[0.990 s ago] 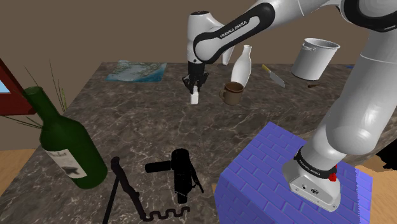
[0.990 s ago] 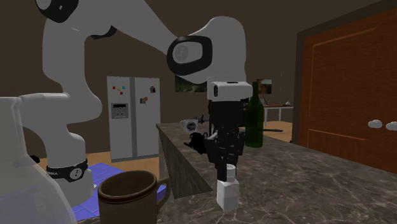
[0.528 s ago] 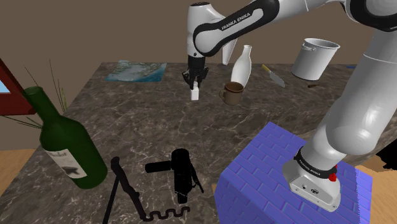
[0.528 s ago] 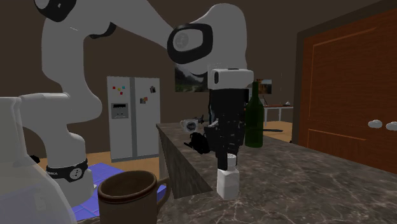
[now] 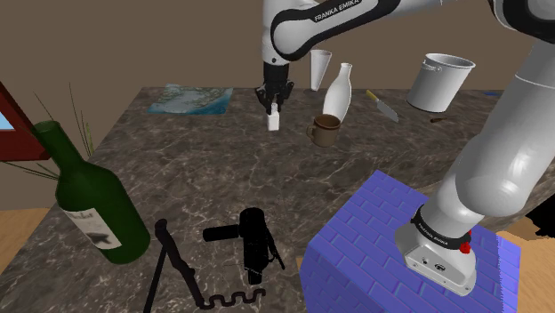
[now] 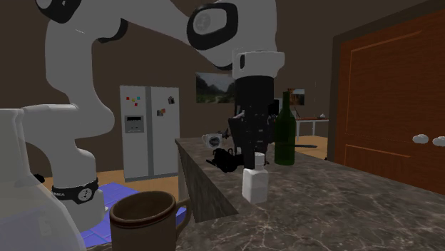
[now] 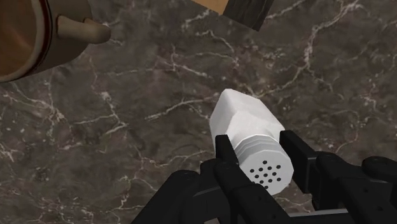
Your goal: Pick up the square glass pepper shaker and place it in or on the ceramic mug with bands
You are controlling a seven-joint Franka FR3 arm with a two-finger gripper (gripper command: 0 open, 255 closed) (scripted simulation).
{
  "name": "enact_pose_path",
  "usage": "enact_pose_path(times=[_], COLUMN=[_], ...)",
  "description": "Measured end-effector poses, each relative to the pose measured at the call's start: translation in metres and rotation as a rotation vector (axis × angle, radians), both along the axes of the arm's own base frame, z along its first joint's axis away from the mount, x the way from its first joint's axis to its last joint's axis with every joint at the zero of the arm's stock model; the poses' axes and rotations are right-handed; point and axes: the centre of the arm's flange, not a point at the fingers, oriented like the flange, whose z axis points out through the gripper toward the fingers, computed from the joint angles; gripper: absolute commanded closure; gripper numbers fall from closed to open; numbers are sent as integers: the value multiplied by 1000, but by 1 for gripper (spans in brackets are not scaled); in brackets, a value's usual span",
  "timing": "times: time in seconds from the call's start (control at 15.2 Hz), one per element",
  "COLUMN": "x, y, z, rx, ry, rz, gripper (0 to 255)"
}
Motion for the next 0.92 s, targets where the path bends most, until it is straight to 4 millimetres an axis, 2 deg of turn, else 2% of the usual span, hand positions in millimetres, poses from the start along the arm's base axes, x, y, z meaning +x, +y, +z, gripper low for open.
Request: enact_pose_path(times=[0.92], x=[0], y=[0], z=[73], rx=[0], ry=[0], rz=[0], gripper=[255])
